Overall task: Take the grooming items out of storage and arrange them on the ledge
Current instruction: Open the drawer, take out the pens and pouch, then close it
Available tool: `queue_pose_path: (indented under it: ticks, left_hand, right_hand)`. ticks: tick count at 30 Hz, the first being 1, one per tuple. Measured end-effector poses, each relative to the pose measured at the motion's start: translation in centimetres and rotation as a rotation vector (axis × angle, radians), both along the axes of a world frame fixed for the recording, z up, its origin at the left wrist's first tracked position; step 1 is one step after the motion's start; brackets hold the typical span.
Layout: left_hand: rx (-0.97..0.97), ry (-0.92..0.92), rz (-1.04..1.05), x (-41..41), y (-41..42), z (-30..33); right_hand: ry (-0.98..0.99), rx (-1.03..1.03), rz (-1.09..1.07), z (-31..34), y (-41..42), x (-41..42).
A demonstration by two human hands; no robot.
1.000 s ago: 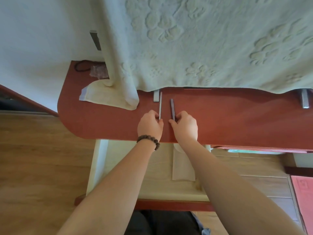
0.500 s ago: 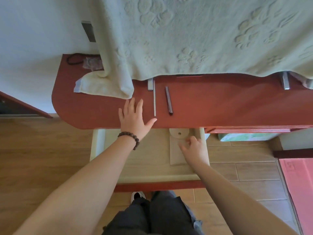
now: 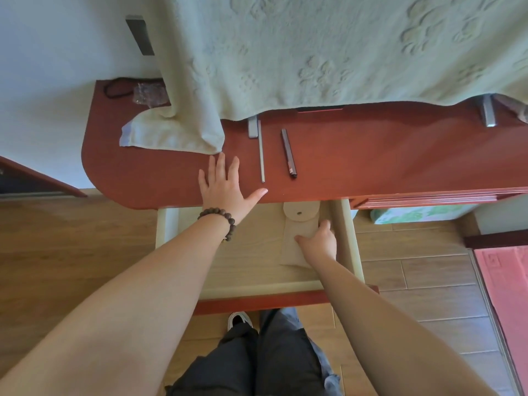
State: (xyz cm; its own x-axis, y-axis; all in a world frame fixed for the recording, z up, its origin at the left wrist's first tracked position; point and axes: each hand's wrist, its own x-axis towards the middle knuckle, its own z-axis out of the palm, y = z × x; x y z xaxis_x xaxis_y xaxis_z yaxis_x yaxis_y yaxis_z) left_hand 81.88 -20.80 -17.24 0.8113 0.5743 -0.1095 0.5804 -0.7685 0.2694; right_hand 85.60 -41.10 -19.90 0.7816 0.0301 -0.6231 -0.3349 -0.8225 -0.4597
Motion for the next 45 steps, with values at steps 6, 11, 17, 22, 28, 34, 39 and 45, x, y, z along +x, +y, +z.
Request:
queue_pose_path:
  ticks: [6, 11, 17, 22, 28, 34, 39, 45]
  left_hand:
    - [-0.015, -0.009, -0.001, 0.0, 0.1, 0.2]
    - [-0.043, -0.014, 0.0, 0.0, 0.1, 0.5]
    - [-0.035, 0.014, -0.004, 0.1, 0.1, 0.6]
    - [-0.032, 0.027, 0.002, 0.2, 0.2, 0.6]
    - [-0.027, 0.002, 0.026, 0.3, 0.0, 0.5]
    - [-0.03, 0.003, 0.023, 0.3, 0.1, 0.3]
    - [-0.041, 0.035, 0.017, 0.4, 0.2, 0.5]
    - [-0.114, 0.079, -0.031, 0.0, 0.7, 1.6]
  right_hand:
    - [0.067, 0.286, -0.188, 2.5, -0.4, -0.5]
    - [0.175, 0.438, -0.238, 6.6, -3.7, -2.4]
    - [0.137, 0.545, -0.205, 12.9, -6.9, -3.4]
    - [-0.142, 0.497, -0.147, 14.1, -3.7, 2.2]
    - [-0.256, 0.398, -0.068, 11.5, 1.4, 10.6]
    - [-0.277, 0.302, -0.04, 8.6, 2.9, 13.1]
    - [-0.327, 0.187, -0.023, 7.9, 3.0, 12.7]
    - [-0.424, 0.1, 0.118, 8.7, 0.8, 9.9]
